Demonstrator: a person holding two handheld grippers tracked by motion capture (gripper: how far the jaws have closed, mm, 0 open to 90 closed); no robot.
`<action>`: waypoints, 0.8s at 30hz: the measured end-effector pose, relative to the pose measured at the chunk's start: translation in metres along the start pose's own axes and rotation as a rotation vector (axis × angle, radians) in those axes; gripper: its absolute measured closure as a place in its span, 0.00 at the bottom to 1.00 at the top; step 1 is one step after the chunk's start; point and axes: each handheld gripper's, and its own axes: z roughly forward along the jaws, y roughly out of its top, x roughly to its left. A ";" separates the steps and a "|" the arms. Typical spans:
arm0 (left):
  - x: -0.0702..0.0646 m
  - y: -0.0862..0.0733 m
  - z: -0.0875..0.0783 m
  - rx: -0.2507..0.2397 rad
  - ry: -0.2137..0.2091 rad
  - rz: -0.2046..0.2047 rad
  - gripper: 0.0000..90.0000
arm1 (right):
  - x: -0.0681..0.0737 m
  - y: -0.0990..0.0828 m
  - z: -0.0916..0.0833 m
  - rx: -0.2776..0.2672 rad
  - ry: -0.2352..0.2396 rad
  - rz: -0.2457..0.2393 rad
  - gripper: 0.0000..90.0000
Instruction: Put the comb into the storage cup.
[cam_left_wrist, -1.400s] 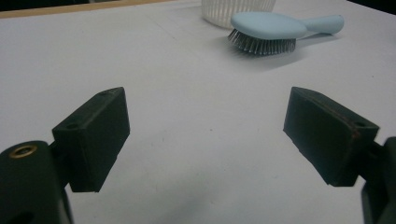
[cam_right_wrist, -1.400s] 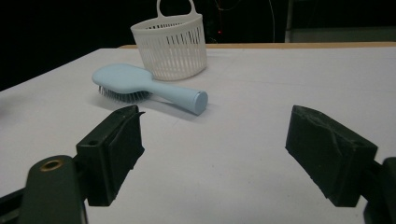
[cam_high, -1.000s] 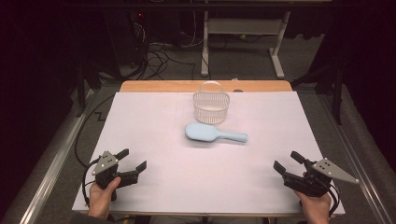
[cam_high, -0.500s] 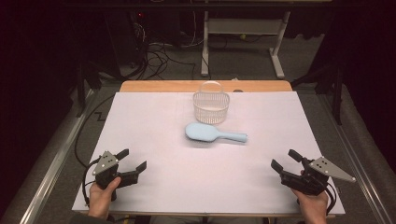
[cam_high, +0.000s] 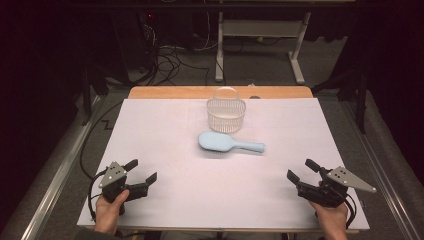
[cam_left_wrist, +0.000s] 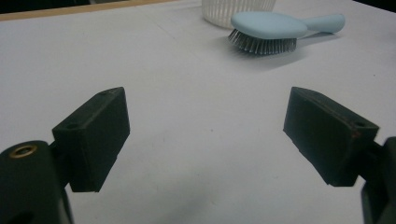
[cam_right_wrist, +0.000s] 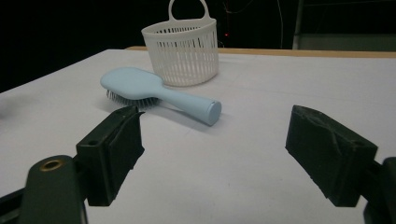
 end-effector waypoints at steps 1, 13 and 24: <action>0.000 0.000 0.000 -0.001 0.000 -0.001 0.17 | 0.000 0.000 0.000 0.000 0.000 0.000 0.21; 0.000 0.000 0.000 0.000 -0.002 0.000 0.17 | 0.004 0.002 0.006 -0.004 0.026 0.002 0.22; 0.000 0.000 0.001 0.002 -0.002 0.001 0.17 | 0.006 0.005 0.011 -0.013 0.036 0.003 0.21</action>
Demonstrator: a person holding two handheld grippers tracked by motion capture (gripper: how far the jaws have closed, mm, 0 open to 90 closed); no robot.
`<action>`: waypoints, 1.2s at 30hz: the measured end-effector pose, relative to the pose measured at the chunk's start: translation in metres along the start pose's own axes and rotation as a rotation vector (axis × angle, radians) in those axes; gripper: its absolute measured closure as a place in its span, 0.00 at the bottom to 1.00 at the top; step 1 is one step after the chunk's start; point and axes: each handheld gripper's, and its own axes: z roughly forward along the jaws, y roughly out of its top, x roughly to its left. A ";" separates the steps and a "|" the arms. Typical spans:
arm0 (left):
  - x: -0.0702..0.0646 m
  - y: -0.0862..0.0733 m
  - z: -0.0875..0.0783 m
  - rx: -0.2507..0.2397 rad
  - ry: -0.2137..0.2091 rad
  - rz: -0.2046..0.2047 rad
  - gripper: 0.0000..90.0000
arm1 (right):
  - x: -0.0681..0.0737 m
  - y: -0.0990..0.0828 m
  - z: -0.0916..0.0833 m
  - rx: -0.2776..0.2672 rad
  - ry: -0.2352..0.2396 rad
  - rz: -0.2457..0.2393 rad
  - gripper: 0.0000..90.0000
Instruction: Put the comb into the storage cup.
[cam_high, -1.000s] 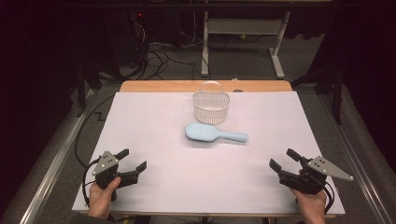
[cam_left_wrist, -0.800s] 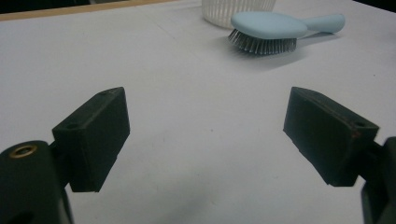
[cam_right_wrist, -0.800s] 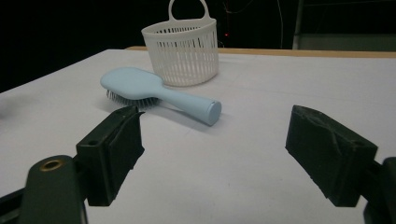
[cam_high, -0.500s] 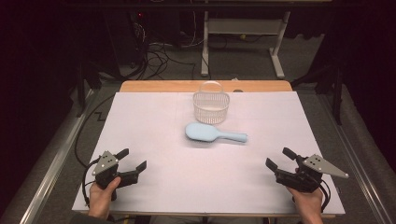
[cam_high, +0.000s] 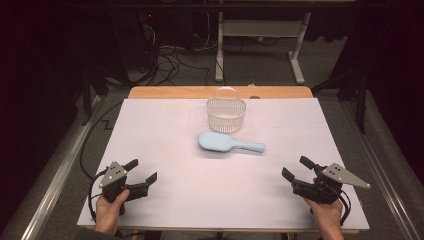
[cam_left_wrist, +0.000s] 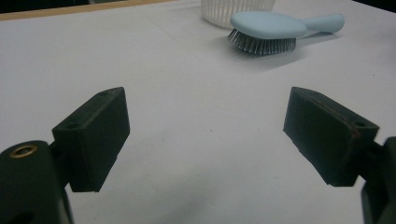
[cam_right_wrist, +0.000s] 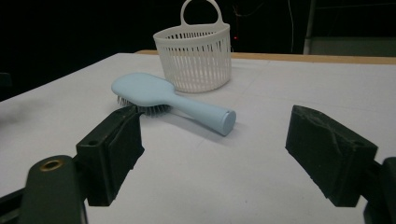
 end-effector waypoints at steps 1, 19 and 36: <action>0.000 0.000 0.000 0.000 0.000 0.000 0.17 | 0.000 0.000 0.000 -0.001 0.001 0.000 0.22; 0.000 0.000 0.000 0.000 -0.002 -0.001 0.17 | 0.002 0.003 0.007 -0.004 0.020 0.003 0.22; 0.000 0.000 0.001 0.000 -0.002 -0.001 0.17 | 0.004 0.005 0.014 -0.013 0.043 0.016 0.22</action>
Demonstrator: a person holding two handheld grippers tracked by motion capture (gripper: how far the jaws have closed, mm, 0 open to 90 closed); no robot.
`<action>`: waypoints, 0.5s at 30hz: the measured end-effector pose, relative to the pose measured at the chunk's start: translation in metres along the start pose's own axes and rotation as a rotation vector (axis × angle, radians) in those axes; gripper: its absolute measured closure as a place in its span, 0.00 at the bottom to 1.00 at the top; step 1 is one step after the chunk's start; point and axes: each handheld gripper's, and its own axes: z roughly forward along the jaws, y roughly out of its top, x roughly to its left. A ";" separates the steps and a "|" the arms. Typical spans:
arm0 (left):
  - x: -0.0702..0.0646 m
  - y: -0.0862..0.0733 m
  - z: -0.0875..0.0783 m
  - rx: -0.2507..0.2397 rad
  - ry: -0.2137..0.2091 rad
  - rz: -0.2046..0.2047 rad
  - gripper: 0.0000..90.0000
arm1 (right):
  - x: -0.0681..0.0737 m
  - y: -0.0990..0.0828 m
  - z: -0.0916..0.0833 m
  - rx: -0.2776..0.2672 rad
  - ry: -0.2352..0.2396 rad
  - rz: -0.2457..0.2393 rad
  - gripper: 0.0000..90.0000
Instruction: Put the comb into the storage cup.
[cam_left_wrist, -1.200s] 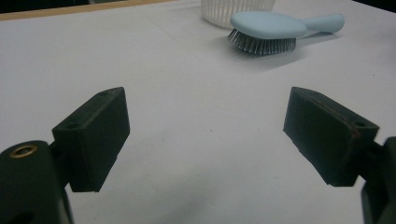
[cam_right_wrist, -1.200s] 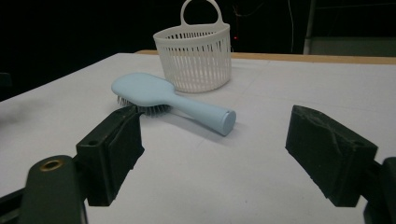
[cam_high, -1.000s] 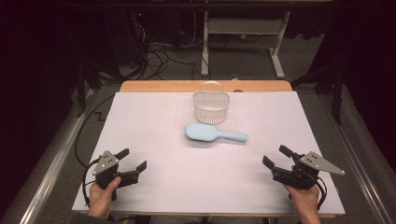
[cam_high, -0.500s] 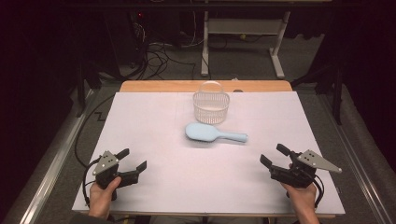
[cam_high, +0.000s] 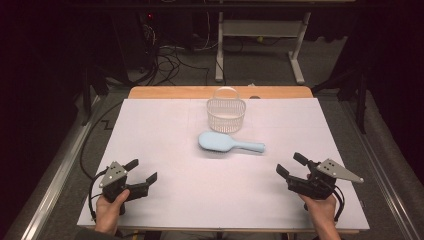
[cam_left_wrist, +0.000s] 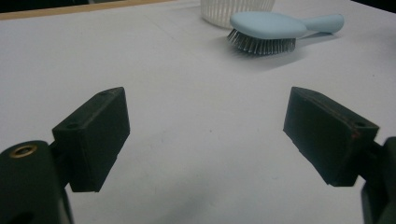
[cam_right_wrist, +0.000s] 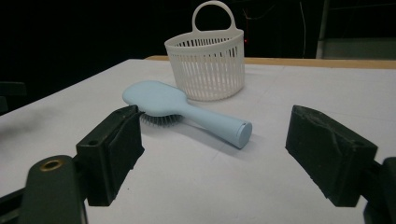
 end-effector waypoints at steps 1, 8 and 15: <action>0.000 0.000 0.000 0.001 -0.001 0.000 0.17 | 0.000 0.000 0.000 0.000 0.001 0.002 0.21; 0.001 0.000 0.001 0.001 0.001 -0.001 0.17 | 0.003 0.003 0.008 -0.006 0.021 0.002 0.22; 0.000 0.000 0.000 -0.001 0.000 -0.001 0.17 | 0.007 0.004 0.016 0.002 0.036 -0.006 0.22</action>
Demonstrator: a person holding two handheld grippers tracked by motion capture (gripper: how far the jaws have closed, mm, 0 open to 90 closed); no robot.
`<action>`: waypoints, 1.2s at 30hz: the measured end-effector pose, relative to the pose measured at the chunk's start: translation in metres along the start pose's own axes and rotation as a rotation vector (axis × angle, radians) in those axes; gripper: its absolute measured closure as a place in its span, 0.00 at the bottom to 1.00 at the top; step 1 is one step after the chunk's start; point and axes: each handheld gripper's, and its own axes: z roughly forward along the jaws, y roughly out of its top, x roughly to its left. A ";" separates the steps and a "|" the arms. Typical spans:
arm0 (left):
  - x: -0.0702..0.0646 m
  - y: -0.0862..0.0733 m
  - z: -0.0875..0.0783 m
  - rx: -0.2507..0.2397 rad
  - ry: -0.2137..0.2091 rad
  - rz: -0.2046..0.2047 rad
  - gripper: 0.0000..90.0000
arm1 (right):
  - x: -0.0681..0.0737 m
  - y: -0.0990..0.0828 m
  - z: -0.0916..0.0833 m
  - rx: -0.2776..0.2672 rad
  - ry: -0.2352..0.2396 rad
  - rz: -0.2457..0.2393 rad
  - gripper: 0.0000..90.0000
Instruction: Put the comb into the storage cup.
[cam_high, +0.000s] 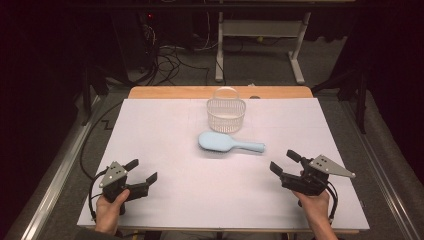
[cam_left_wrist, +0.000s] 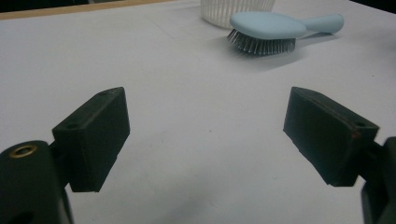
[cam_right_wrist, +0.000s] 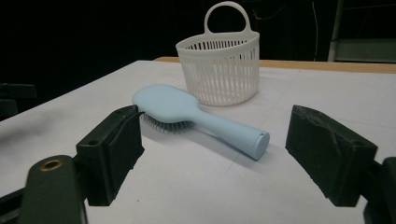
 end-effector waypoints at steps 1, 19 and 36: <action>0.000 0.000 0.000 0.000 0.000 0.000 0.17 | 0.001 0.000 0.001 0.004 0.002 0.001 0.22; 0.000 0.000 0.000 -0.002 -0.001 -0.004 0.17 | 0.008 0.007 0.025 0.016 0.015 0.001 0.21; 0.000 0.000 0.000 -0.005 0.000 -0.006 0.17 | 0.017 0.014 0.048 0.032 0.042 -0.008 0.21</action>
